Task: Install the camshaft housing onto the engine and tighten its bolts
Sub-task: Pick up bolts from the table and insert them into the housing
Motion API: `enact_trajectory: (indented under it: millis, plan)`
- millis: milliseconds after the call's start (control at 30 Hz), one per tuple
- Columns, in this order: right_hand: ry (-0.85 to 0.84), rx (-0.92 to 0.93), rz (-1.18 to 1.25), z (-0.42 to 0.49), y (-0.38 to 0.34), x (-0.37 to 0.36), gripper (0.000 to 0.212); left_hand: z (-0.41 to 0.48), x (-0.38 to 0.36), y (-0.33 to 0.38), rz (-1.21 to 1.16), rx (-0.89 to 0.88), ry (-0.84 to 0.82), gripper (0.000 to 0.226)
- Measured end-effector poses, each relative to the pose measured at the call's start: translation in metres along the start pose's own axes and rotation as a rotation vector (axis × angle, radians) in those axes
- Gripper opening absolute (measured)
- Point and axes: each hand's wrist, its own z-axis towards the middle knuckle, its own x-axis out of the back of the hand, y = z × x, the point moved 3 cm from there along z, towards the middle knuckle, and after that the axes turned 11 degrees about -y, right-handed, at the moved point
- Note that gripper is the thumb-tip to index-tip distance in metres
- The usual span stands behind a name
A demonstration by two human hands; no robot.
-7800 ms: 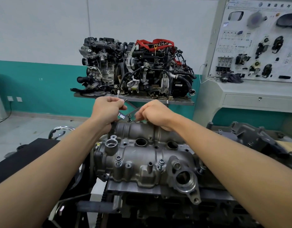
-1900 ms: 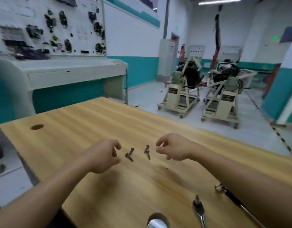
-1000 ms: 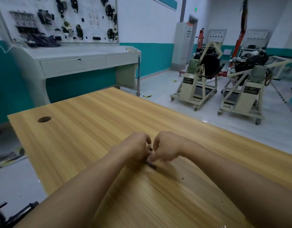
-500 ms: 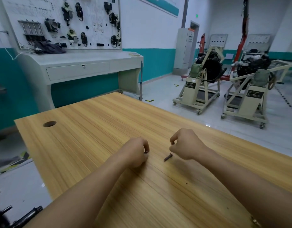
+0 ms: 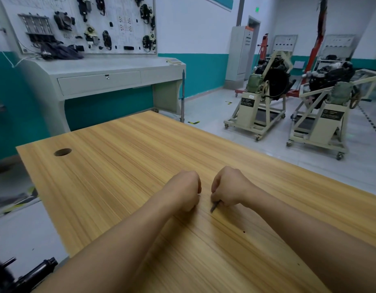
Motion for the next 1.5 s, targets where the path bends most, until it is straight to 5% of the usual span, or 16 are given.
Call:
enact_trajectory:
  millis: [133, 333, 467, 700, 933, 1267, 1500]
  plan:
    - [0.008, 0.065, 0.058, -0.005, -0.006, -0.002, 0.011, -0.019, 0.006, -0.025, -0.213, 0.026, -0.083, 0.032]
    - [0.118, 0.304, 0.534, -0.036, -0.070, -0.001, 0.005, -0.084, 0.022, -0.045, -1.558, 0.007, -0.114, 0.021]
    - [0.109, 0.548, 0.583, -0.082, -0.150, -0.016, 0.013, -0.146, 0.041, -0.055, -1.936, 0.000, 0.126, 0.019]
    - [0.081, 1.045, 0.548, -0.173, -0.292, -0.051, 0.038, -0.297, 0.105, -0.110, -1.684, -0.082, 0.473, 0.022]
    - [0.145, 1.411, 0.201, -0.240, -0.393, -0.090, 0.039, -0.428, 0.156, -0.164, -1.161, -0.003, 0.656, 0.020]
    - [-0.065, 1.199, 0.038, -0.189, -0.458, -0.134, 0.021, -0.507, 0.172, -0.281, -0.814, 0.471, 0.674, 0.024]
    - [0.080, 1.169, -0.299, -0.167, -0.448, -0.156, 0.014, -0.484, 0.154, -0.314, -0.795, 0.487, 0.655, 0.014]
